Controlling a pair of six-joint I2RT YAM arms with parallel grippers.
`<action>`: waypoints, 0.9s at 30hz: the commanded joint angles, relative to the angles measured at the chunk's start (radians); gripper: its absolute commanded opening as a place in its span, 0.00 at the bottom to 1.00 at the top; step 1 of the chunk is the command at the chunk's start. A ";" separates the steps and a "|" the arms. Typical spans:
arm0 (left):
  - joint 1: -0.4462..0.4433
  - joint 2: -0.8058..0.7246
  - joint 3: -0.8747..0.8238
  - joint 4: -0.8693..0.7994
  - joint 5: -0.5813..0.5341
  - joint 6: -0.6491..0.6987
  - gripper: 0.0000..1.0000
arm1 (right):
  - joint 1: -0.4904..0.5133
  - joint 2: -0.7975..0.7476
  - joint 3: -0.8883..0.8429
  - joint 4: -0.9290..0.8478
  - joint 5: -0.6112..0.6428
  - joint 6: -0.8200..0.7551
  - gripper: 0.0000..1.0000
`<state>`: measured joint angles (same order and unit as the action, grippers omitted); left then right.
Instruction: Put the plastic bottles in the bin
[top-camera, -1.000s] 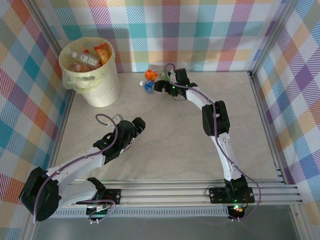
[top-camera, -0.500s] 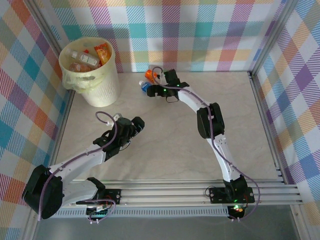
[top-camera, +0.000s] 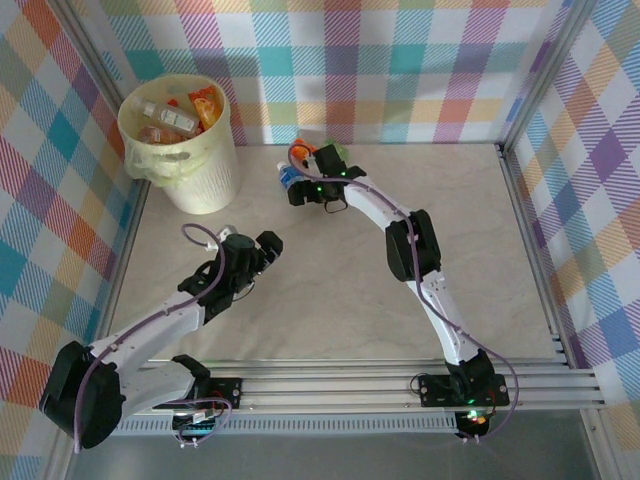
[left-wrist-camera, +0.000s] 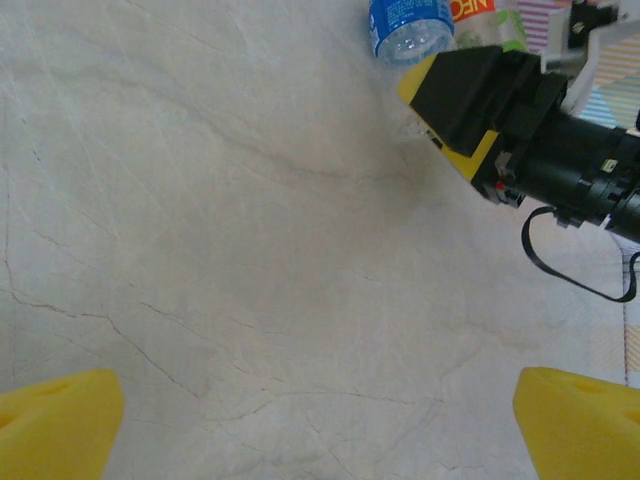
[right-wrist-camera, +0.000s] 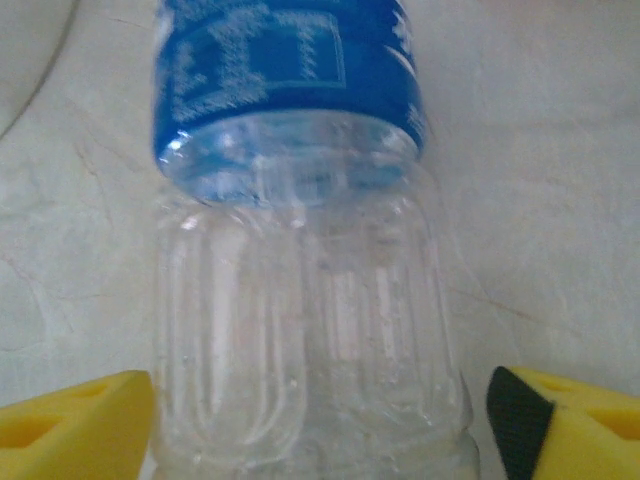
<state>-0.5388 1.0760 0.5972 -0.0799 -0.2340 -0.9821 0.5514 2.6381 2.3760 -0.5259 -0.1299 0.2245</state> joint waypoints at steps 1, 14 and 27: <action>0.019 -0.019 -0.019 -0.031 -0.008 0.004 1.00 | 0.006 0.033 0.056 -0.064 0.049 0.005 0.82; 0.041 -0.001 -0.021 0.048 0.065 0.030 1.00 | 0.007 -0.150 -0.190 0.077 0.001 -0.045 0.62; 0.074 0.132 -0.013 0.327 0.279 0.036 1.00 | 0.017 -0.677 -1.039 0.529 -0.100 0.045 0.54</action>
<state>-0.4751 1.1843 0.5785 0.1234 -0.0319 -0.9707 0.5568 2.0682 1.4639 -0.1711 -0.1516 0.2344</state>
